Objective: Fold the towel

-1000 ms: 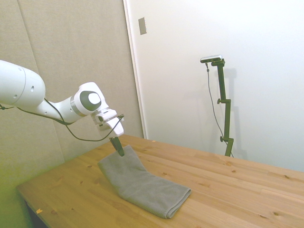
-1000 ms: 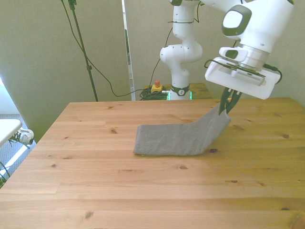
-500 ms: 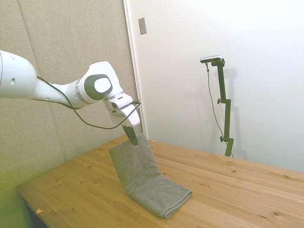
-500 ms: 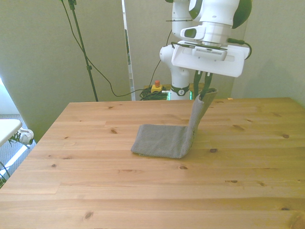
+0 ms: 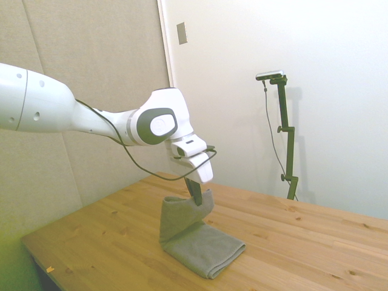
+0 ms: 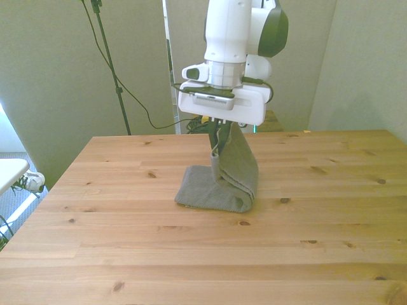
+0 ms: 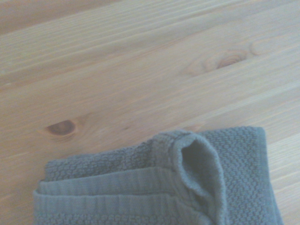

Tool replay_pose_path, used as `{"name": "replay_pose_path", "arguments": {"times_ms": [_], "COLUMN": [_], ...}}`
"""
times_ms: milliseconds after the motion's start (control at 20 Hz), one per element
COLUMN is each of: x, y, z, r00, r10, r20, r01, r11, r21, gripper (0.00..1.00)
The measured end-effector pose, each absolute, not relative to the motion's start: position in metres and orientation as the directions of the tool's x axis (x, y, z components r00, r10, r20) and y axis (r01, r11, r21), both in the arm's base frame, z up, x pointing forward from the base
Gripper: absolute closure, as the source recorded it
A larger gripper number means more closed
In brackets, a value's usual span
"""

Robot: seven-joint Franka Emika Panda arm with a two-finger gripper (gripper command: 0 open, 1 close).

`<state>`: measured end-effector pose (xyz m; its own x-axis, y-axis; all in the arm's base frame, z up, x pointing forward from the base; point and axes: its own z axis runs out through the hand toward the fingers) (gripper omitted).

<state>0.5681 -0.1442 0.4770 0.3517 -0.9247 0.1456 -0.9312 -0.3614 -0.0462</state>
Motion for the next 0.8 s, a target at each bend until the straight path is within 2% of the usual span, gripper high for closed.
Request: {"name": "replay_pose_path", "arguments": {"times_ms": [300,350,800], "x": [0.568,0.568,0.574], "y": [-0.187,-0.193,-0.220], "z": [0.461,0.459,0.442], "r00": [0.287,0.279,0.242], "r10": [-0.947,-0.949,-0.959], "r20": [0.143,0.144,0.145], "r01": [-0.956,-0.959,-0.970], "r11": [-0.293,-0.284,-0.244], "r21": [-0.023,-0.018,0.008], "gripper": [1.00,0.00,0.00]}}
